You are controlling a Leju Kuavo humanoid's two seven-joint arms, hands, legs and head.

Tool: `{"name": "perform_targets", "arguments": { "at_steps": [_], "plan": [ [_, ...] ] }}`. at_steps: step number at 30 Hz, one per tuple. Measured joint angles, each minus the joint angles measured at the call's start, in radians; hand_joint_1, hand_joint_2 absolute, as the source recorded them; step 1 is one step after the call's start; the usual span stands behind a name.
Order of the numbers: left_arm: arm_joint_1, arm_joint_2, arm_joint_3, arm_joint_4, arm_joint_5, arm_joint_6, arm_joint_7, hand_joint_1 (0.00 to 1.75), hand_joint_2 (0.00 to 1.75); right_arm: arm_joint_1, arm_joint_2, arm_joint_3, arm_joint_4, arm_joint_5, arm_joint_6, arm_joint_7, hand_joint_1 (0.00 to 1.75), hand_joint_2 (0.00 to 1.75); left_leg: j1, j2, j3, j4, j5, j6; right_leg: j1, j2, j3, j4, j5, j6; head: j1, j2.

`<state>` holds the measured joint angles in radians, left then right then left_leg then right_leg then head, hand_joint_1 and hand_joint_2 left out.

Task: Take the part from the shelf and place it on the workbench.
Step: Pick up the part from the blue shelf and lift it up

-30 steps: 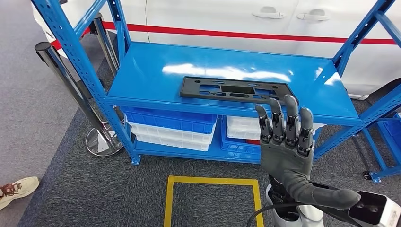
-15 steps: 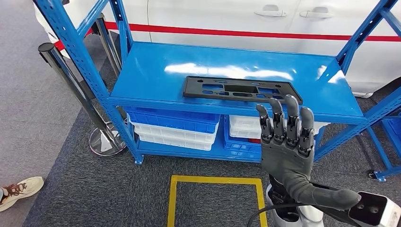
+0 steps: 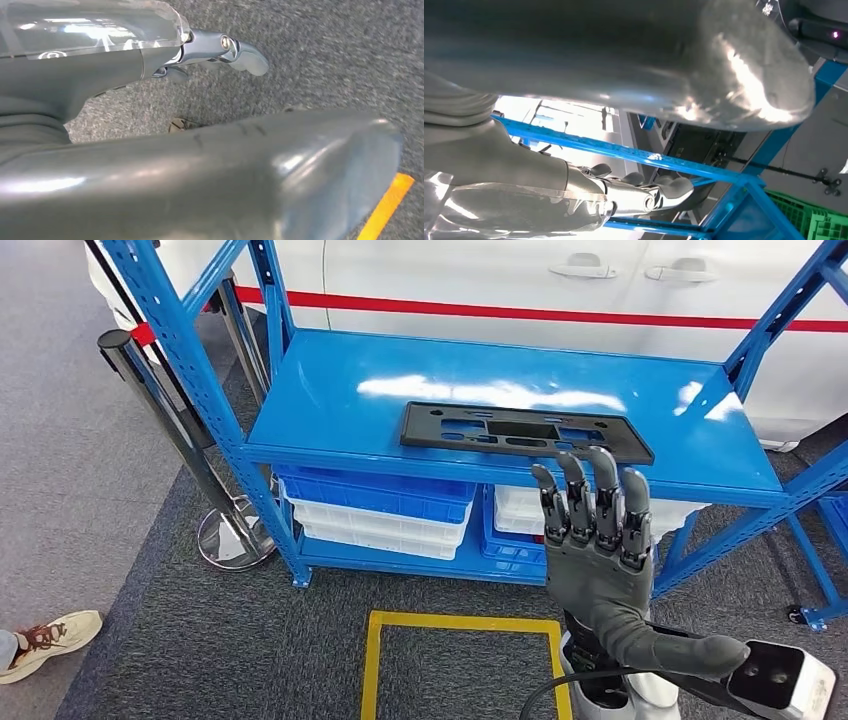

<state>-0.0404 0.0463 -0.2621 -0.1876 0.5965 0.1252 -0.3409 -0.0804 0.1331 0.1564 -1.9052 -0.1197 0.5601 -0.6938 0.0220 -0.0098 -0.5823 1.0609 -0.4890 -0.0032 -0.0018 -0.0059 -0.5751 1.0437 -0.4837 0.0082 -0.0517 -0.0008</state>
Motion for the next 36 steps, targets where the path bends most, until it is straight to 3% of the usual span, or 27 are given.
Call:
{"name": "perform_targets", "arguments": {
  "at_steps": [2, 5, 6, 7, 8, 10, 11, 12, 14, 17, 18, 20, 22, 23, 26, 28, 32, 34, 36],
  "plan": [
    [0.0, 0.0, 0.0, 0.0, 0.001, -0.004, -0.001, 0.0, 0.0, -0.001, 0.0, 0.0, 0.0, -0.001, 0.0, -0.001, 0.0, 0.0, 0.003, 0.001, -0.001, -0.002, 0.003, 0.01, -0.003, 0.001, -0.016, 0.04, -0.03, 0.008, 0.003, 0.0],
    [0.0, 0.0, 0.0, 0.0, 0.001, -0.008, -0.003, 0.0, 0.0, 0.001, 0.0, 0.0, 0.004, -0.002, 0.001, -0.001, 0.0, 0.0, 0.003, 0.001, -0.005, -0.002, 0.004, 0.016, -0.007, 0.002, -0.097, 0.216, -0.118, 0.02, 0.005, 0.0],
    [0.001, 0.0, 0.0, 0.0, 0.001, -0.009, -0.003, 0.0, 0.0, 0.003, 0.0, 0.0, 0.006, -0.003, 0.001, -0.001, 0.0, 0.0, 0.002, 0.001, -0.005, -0.002, 0.004, 0.016, -0.008, 0.002, -0.12, 0.262, -0.131, 0.02, 0.005, 0.0],
    [0.001, 0.0, 0.0, 0.001, 0.001, -0.01, -0.003, 0.0, 0.0, 0.003, 0.0, 0.0, 0.008, -0.003, 0.001, -0.001, 0.0, 0.0, 0.001, 0.001, -0.005, -0.002, 0.004, 0.016, -0.008, 0.002, -0.127, 0.272, -0.123, 0.018, 0.005, 0.0],
    [0.001, 0.0, 0.0, 0.001, 0.001, -0.01, -0.003, 0.0, 0.0, 0.004, 0.0, 0.0, 0.009, -0.003, 0.001, -0.001, 0.0, 0.0, -0.001, 0.0, -0.004, -0.002, 0.004, 0.016, -0.007, 0.003, -0.116, 0.245, -0.096, 0.013, 0.005, 0.0],
    [0.0, 0.0, 0.0, 0.001, 0.001, -0.011, -0.003, 0.0, 0.0, 0.003, 0.0, 0.0, 0.01, -0.003, 0.001, -0.001, 0.0, 0.0, -0.002, -0.002, -0.001, -0.003, 0.003, 0.017, 0.001, 0.006, -0.056, 0.114, -0.025, -0.006, 0.005, 0.0],
    [-0.001, -0.001, 0.0, 0.001, 0.001, -0.011, -0.003, 0.0, 0.0, 0.002, 0.0, 0.0, 0.01, -0.003, 0.001, -0.001, 0.0, 0.0, -0.003, -0.003, -0.001, -0.004, 0.003, 0.016, 0.006, 0.007, -0.03, 0.056, -0.003, -0.017, 0.005, 0.0],
    [-0.001, -0.002, 0.0, 0.001, 0.002, -0.012, -0.003, 0.0, 0.0, 0.002, 0.0, 0.0, 0.01, -0.003, 0.001, -0.001, 0.0, 0.0, -0.001, -0.003, -0.003, -0.006, 0.004, 0.013, 0.011, 0.009, -0.014, 0.016, 0.008, -0.025, 0.007, 0.0],
    [-0.001, -0.002, 0.0, 0.001, 0.004, -0.013, -0.003, 0.0, 0.0, 0.002, 0.0, 0.0, 0.01, -0.003, 0.001, -0.001, 0.0, 0.0, 0.001, -0.003, -0.004, -0.013, 0.008, 0.003, 0.017, 0.01, -0.009, -0.008, 0.009, -0.033, 0.011, 0.0],
    [0.0, -0.002, 0.0, 0.001, 0.01, -0.019, -0.001, 0.0, 0.0, 0.001, 0.0, 0.0, 0.011, -0.003, 0.002, -0.001, 0.0, 0.0, -0.001, 0.0, -0.003, -0.003, -0.007, -0.011, 0.008, 0.006, 0.013, -0.048, 0.024, -0.036, 0.013, 0.0],
    [0.0, -0.002, 0.0, 0.001, 0.012, -0.022, 0.0, 0.0, 0.0, 0.0, 0.001, 0.001, 0.011, -0.003, 0.002, -0.001, 0.0, 0.0, -0.002, 0.001, -0.016, 0.03, -0.028, -0.014, 0.004, 0.003, 0.021, -0.06, 0.029, -0.036, 0.012, 0.0],
    [-0.001, -0.001, 0.0, 0.001, 0.015, -0.025, 0.002, 0.0, 0.0, 0.001, 0.001, 0.001, 0.015, -0.003, 0.001, -0.001, 0.0, 0.0, -0.001, 0.003, -0.074, 0.152, -0.085, -0.018, 0.007, 0.0, 0.025, -0.062, 0.028, -0.038, 0.012, 0.0],
    [0.001, 0.0, 0.0, 0.001, 0.018, -0.027, 0.003, 0.0, 0.0, 0.002, 0.002, 0.002, 0.018, -0.003, 0.001, -0.001, 0.0, 0.0, -0.001, 0.003, -0.118, 0.235, -0.103, -0.023, 0.009, 0.0, 0.025, -0.056, 0.023, -0.04, 0.012, 0.0],
    [0.002, 0.0, 0.0, 0.001, 0.018, -0.028, 0.004, 0.0, 0.0, 0.002, 0.002, 0.002, 0.02, -0.003, 0.001, -0.001, 0.0, 0.0, -0.001, 0.003, -0.112, 0.218, -0.081, -0.024, 0.009, 0.0, 0.026, -0.052, 0.018, -0.039, 0.012, 0.0],
    [0.001, 0.002, 0.0, 0.001, 0.018, -0.029, 0.004, 0.0, 0.0, 0.001, 0.003, 0.002, 0.021, -0.003, 0.001, -0.001, 0.0, 0.0, -0.003, 0.005, -0.023, 0.033, 0.007, -0.014, 0.01, 0.002, 0.03, -0.032, -0.002, -0.028, 0.012, 0.0],
    [0.0, 0.003, 0.0, 0.001, 0.018, -0.03, 0.004, 0.0, 0.0, 0.001, 0.003, 0.002, 0.022, -0.003, 0.001, -0.001, 0.0, 0.0, -0.007, 0.005, 0.003, -0.017, 0.009, 0.001, 0.012, 0.002, 0.03, -0.024, -0.009, -0.019, 0.013, 0.0],
    [0.002, 0.002, 0.0, 0.001, 0.019, -0.033, 0.005, 0.0, 0.0, -0.001, 0.003, 0.002, 0.022, -0.003, 0.0, -0.001, 0.0, 0.0, -0.004, 0.003, 0.018, -0.029, 0.007, 0.022, 0.009, 0.005, 0.023, 0.011, -0.02, 0.002, 0.015, 0.0],
    [0.0, 0.002, 0.0, 0.001, 0.019, -0.035, 0.004, 0.0, 0.0, -0.003, 0.003, 0.003, 0.022, -0.003, -0.002, -0.001, 0.0, 0.0, -0.001, 0.003, 0.026, -0.032, 0.004, 0.028, 0.002, 0.005, -0.026, 0.105, -0.065, 0.015, 0.018, 0.0],
    [0.0, 0.004, 0.0, 0.001, 0.019, -0.037, 0.002, 0.0, 0.0, -0.002, 0.003, 0.002, 0.023, -0.003, -0.006, -0.001, 0.0, 0.0, -0.001, 0.003, 0.03, -0.032, -0.002, 0.03, -0.006, 0.005, -0.105, 0.229, -0.112, 0.024, 0.019, 0.0]
  ]
}}
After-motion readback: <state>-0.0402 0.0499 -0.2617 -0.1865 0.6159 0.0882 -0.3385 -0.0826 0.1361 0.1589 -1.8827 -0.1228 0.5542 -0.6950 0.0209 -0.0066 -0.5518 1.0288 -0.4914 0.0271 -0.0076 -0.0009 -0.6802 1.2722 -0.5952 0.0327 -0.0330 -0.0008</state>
